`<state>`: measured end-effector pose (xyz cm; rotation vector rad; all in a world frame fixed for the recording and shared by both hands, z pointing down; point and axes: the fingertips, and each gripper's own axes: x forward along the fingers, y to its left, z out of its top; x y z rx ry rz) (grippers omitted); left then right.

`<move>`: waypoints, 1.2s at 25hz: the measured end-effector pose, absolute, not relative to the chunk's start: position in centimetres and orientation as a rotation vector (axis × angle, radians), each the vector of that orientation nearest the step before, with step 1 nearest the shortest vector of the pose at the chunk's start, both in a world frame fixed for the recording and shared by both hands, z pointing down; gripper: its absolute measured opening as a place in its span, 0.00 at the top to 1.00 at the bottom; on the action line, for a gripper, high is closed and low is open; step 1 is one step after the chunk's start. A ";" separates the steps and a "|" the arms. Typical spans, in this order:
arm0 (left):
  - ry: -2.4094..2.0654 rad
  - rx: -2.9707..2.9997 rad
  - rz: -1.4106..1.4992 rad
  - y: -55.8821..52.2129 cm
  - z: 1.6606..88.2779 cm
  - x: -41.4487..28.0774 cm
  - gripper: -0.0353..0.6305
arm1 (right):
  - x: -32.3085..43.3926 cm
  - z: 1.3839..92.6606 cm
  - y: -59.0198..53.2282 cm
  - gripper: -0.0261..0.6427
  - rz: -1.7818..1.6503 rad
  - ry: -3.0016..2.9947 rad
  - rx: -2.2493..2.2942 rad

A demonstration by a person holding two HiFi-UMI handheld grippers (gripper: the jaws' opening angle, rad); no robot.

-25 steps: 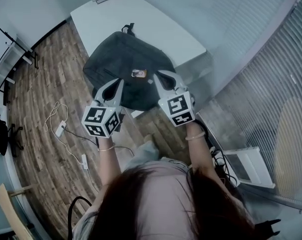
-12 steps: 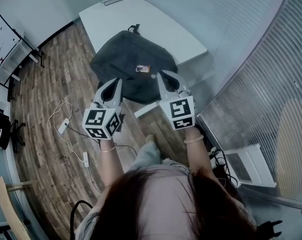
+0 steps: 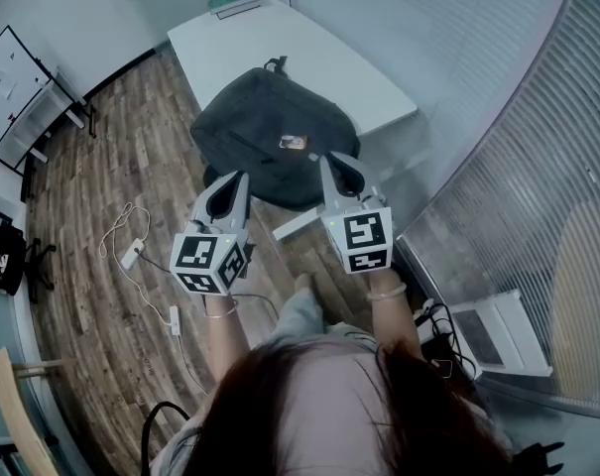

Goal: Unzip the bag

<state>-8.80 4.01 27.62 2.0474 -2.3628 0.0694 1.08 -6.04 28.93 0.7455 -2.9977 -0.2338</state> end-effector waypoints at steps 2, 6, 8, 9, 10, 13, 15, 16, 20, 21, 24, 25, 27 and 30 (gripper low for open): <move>-2.364 2.045 0.065 4.4 27.7 -8.7 0.93 | 1.3 28.7 -5.6 0.96 -0.239 -2.996 0.748; -2.337 2.041 0.061 5.0 28.1 -8.4 0.93 | 1.5 28.7 -4.7 0.96 -0.232 -2.994 0.727; -2.328 2.041 0.059 5.3 28.2 -8.1 0.93 | 1.8 28.7 -4.5 0.96 -0.220 -2.992 0.727; -2.327 2.040 0.056 5.6 28.2 -8.0 0.93 | 1.9 28.7 -4.4 0.96 -0.221 -2.989 0.730; -2.328 2.037 0.051 5.9 28.2 -7.8 0.93 | 2.1 28.8 -4.3 0.96 -0.222 -2.986 0.733; -2.328 2.029 0.040 6.7 28.3 -7.2 0.93 | 2.7 28.8 -4.1 0.96 -0.220 -2.984 0.740; -2.310 2.029 0.049 6.9 28.8 -6.7 0.93 | 3.0 28.9 -4.0 0.96 -0.224 -2.983 0.742; -2.301 2.029 0.060 7.0 29.1 -6.4 0.93 | 3.0 28.9 -4.0 0.96 -0.227 -2.985 0.740; -2.302 2.024 0.083 7.4 29.5 -5.5 0.93 | 3.4 28.7 -3.6 0.96 -0.243 -3.007 0.734; -2.304 2.024 0.080 7.5 29.5 -5.4 0.93 | 3.5 28.6 -3.5 0.96 -0.243 -3.012 0.732; -2.307 2.019 0.087 7.7 29.5 -5.1 0.93 | 3.6 28.7 -3.3 0.96 -0.236 -3.012 0.728; -2.306 2.016 0.093 7.7 29.6 -5.1 0.93 | 3.6 28.8 -3.4 0.96 -0.233 -3.009 0.730; -2.304 2.015 0.100 7.6 29.7 -5.0 0.93 | 3.5 28.7 -3.5 0.96 -0.231 -3.008 0.732; -2.290 2.032 0.114 6.7 29.8 -4.7 0.93 | 3.3 28.6 -4.1 0.96 -0.224 -3.012 0.740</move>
